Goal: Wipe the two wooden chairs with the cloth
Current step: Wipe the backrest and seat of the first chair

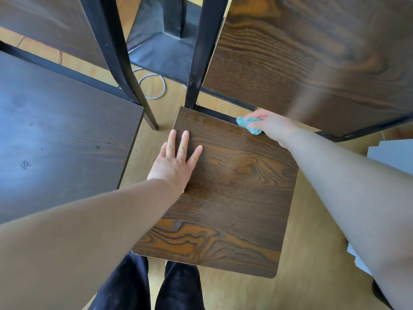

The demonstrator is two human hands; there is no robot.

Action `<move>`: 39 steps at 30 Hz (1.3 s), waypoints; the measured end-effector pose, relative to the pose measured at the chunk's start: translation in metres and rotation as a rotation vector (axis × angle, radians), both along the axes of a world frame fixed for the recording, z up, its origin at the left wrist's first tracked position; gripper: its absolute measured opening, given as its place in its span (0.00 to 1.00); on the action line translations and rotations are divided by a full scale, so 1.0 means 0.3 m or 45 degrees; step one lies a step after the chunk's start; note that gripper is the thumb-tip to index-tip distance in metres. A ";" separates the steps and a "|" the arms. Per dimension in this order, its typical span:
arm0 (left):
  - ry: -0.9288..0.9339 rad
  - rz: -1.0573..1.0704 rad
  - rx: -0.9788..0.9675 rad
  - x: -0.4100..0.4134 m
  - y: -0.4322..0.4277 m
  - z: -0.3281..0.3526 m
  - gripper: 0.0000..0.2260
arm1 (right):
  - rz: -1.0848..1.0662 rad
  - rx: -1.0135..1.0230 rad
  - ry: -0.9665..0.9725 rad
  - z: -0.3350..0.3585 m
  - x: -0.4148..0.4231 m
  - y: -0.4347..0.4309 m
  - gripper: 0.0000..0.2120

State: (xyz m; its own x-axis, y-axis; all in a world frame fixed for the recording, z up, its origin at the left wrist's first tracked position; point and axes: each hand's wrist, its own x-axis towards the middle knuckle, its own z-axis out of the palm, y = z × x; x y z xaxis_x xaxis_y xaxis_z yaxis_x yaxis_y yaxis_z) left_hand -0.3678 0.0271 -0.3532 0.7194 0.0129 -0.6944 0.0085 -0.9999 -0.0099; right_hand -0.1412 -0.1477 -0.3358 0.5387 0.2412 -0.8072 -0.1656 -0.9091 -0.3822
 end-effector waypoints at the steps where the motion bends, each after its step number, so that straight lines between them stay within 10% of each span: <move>1: 0.009 0.004 0.004 0.002 0.000 0.001 0.54 | 0.033 -0.005 -0.035 -0.019 -0.002 0.030 0.10; 13: 0.099 0.037 0.041 0.022 -0.013 0.002 0.55 | 0.033 0.039 -0.143 -0.122 -0.091 0.372 0.19; 18: 0.098 0.016 0.069 0.020 -0.016 0.017 0.54 | -0.401 0.076 0.102 -0.121 -0.039 0.246 0.35; 25: 0.049 -0.007 0.054 0.009 -0.011 0.018 0.54 | -0.347 -0.319 -0.053 -0.473 0.196 -0.189 0.50; 29: 0.046 -0.012 0.052 0.010 -0.011 0.016 0.54 | 0.023 -0.367 -0.298 -0.009 -0.027 -0.022 0.16; 39: 0.063 0.023 0.040 0.012 -0.014 0.004 0.53 | 0.055 -0.090 -0.336 -0.078 -0.124 0.326 0.16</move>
